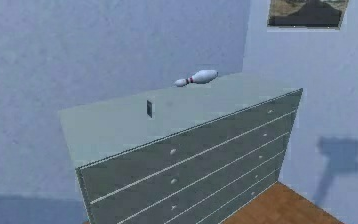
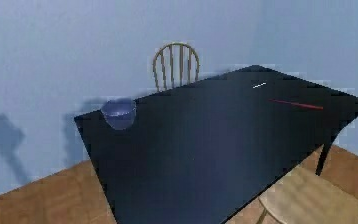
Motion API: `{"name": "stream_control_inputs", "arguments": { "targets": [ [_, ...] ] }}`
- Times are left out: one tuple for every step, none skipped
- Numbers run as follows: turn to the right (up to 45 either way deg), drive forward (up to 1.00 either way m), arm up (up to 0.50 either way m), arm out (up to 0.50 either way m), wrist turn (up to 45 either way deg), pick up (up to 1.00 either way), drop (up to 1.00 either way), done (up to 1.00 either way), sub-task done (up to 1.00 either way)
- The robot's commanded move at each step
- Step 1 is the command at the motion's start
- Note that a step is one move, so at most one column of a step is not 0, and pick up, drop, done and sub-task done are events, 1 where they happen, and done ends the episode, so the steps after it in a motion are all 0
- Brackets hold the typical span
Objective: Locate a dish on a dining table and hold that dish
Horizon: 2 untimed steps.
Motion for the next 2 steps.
{"name": "stream_control_inputs", "arguments": {
  "targets": [
    [12.0,0.00,0.00,0.00,0.0,0.00,0.00,0.00,0.00],
    [0.0,0.20,0.00,0.00,0.0,0.00,0.00,0.00,0.00]
  ]
}}
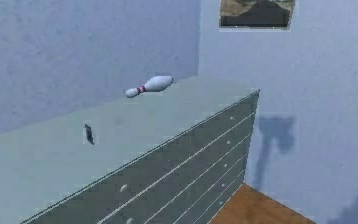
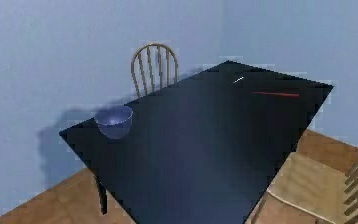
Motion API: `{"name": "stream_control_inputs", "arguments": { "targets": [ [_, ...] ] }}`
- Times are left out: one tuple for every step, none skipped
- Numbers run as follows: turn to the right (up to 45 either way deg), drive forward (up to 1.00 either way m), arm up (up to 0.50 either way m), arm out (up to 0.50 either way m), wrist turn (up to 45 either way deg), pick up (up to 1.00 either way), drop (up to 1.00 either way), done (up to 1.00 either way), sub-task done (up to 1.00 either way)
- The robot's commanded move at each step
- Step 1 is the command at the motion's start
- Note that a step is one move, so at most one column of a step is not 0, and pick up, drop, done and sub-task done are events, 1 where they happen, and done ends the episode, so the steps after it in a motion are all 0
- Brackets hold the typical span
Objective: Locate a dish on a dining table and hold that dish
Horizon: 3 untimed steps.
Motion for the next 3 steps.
{"name": "stream_control_inputs", "arguments": {
  "targets": [
    [36.0,0.00,0.00,0.00,0.0,0.00,0.00,0.00,0.00],
    [0.0,0.55,0.00,0.00,0.0,0.00,0.00,0.00,0.00],
    [-18.0,0.00,0.00,0.00,0.0,0.00,0.00,0.00,0.00]
  ]
}}
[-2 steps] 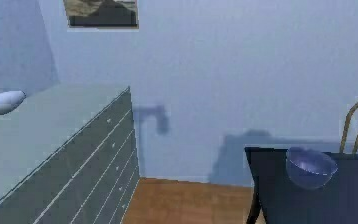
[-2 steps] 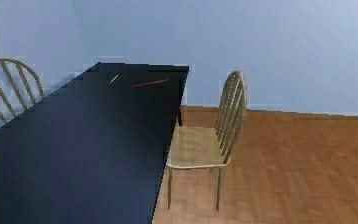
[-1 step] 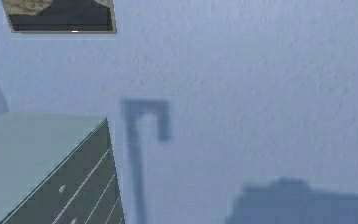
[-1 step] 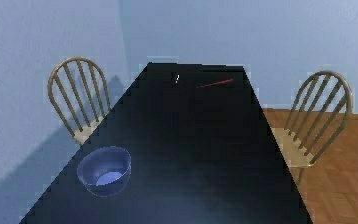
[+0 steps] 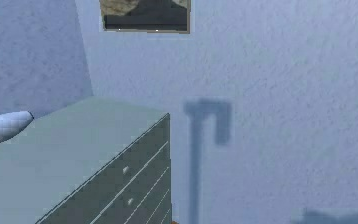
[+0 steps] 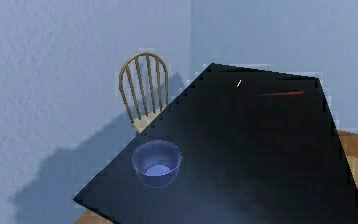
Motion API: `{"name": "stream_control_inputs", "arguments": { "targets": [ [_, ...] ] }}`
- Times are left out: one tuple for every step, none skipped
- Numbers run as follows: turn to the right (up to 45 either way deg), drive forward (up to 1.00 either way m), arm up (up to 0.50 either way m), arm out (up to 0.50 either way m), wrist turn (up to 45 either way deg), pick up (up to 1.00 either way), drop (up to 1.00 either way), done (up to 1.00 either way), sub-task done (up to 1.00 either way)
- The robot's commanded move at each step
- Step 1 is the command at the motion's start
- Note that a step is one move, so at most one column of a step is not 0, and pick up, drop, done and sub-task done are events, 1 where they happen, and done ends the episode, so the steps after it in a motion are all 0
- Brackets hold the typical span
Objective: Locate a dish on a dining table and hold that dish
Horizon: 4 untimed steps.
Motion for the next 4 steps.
{"name": "stream_control_inputs", "arguments": {
  "targets": [
    [0.0,0.00,0.50,0.00,0.0,0.00,0.00,0.00,0.00],
    [0.0,0.00,0.38,0.00,0.0,0.00,0.00,0.00,0.00],
    [0.0,0.00,0.00,0.18,0.0,0.00,0.00,0.00,0.00],
    [0.0,0.00,0.00,0.00,45.0,0.00,0.00,0.00,0.00]
  ]
}}
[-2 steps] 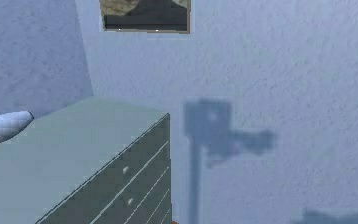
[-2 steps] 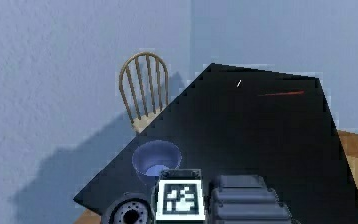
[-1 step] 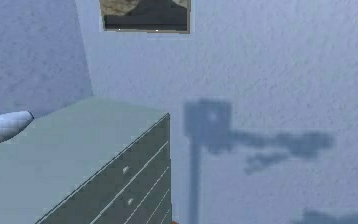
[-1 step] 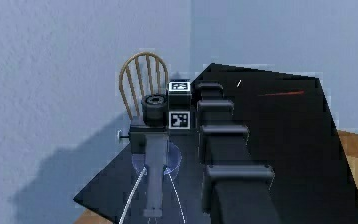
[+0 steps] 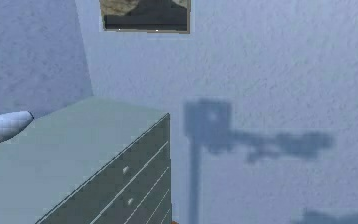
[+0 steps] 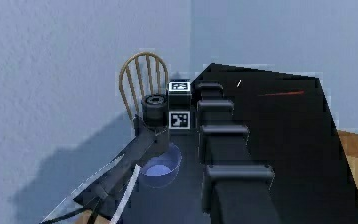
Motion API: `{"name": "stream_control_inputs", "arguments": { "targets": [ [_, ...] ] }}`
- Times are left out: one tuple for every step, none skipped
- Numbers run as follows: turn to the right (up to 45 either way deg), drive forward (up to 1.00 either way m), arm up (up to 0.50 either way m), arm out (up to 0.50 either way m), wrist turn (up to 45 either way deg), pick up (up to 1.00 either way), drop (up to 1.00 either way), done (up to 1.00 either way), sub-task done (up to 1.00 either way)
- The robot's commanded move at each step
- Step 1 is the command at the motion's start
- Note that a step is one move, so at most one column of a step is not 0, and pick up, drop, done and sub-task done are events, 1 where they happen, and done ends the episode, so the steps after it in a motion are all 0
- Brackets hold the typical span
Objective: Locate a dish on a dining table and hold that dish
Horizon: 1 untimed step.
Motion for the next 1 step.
{"name": "stream_control_inputs", "arguments": {
  "targets": [
    [0.0,0.00,0.00,0.00,45.0,0.00,0.00,0.00,0.00]
  ]
}}
